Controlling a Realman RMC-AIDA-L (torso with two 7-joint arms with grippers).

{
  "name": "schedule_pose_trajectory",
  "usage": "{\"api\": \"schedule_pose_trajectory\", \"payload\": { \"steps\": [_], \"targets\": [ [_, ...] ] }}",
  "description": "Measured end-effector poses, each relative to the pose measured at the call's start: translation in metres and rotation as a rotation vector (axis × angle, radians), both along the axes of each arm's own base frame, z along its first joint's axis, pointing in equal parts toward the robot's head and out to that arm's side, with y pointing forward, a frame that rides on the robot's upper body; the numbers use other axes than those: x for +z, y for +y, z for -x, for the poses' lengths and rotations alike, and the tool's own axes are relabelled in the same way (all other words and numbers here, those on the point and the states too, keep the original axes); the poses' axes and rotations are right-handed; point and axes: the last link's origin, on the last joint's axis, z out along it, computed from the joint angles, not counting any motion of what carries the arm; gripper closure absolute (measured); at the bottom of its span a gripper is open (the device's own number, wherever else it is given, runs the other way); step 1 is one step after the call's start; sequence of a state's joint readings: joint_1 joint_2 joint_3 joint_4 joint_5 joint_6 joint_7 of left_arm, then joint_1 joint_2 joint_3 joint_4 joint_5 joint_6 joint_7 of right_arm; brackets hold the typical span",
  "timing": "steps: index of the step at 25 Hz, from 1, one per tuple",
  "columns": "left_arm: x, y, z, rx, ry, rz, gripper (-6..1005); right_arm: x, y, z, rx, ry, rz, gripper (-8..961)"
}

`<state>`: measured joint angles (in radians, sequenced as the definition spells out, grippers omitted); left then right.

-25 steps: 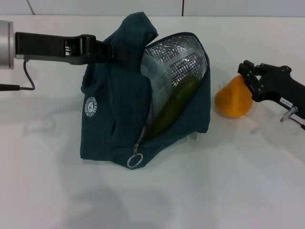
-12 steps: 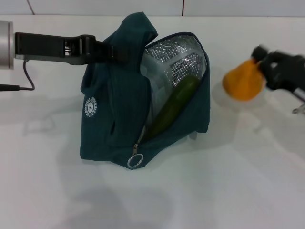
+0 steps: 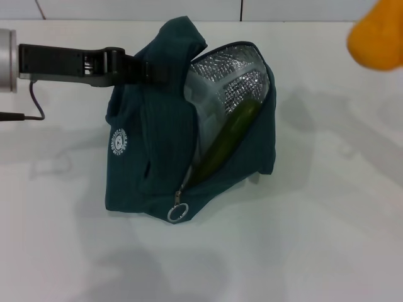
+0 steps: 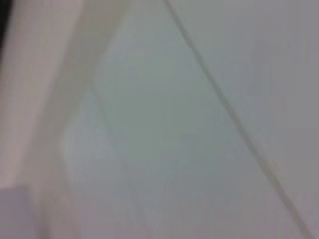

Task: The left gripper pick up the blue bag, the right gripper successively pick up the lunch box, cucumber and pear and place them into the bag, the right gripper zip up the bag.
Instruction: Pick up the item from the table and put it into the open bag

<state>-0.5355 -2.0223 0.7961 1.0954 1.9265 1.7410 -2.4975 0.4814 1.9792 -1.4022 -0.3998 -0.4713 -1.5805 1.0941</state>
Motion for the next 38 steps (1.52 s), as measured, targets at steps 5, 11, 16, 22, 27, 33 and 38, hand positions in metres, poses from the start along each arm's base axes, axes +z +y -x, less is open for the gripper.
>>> {"api": "schedule_pose_trajectory", "payload": {
  "steps": [5, 11, 16, 22, 27, 33, 38],
  "targets": [
    [0.0, 0.0, -0.001, -0.002, 0.0, 0.0, 957, -0.018, 0.015, 0.043, 0.117, 0.007, 0.134, 913],
    [-0.001, 0.003, -0.004, -0.011, -0.001, -0.001, 957, -0.052, 0.022, 0.076, 0.175, -0.07, 0.279, 914],
    [-0.001, 0.003, -0.005, -0.011, -0.002, -0.004, 957, -0.077, 0.019, 0.085, 0.183, -0.144, 0.368, 914],
    [-0.001, 0.003, -0.005, -0.008, -0.003, -0.005, 957, -0.091, 0.009, 0.09, 0.221, -0.181, 0.433, 915],
    [-0.001, 0.003, -0.003, -0.005, -0.002, -0.004, 957, -0.101, 0.003, 0.089, 0.227, -0.214, 0.473, 915],
    [-0.001, 0.002, 0.001, 0.007, -0.001, 0.0, 957, -0.111, 0.0, 0.086, 0.21, -0.258, 0.503, 915],
    [-0.001, 0.002, 0.002, 0.008, -0.002, 0.001, 957, -0.115, 0.001, 0.089, 0.216, -0.275, 0.511, 916]
  ]
}}
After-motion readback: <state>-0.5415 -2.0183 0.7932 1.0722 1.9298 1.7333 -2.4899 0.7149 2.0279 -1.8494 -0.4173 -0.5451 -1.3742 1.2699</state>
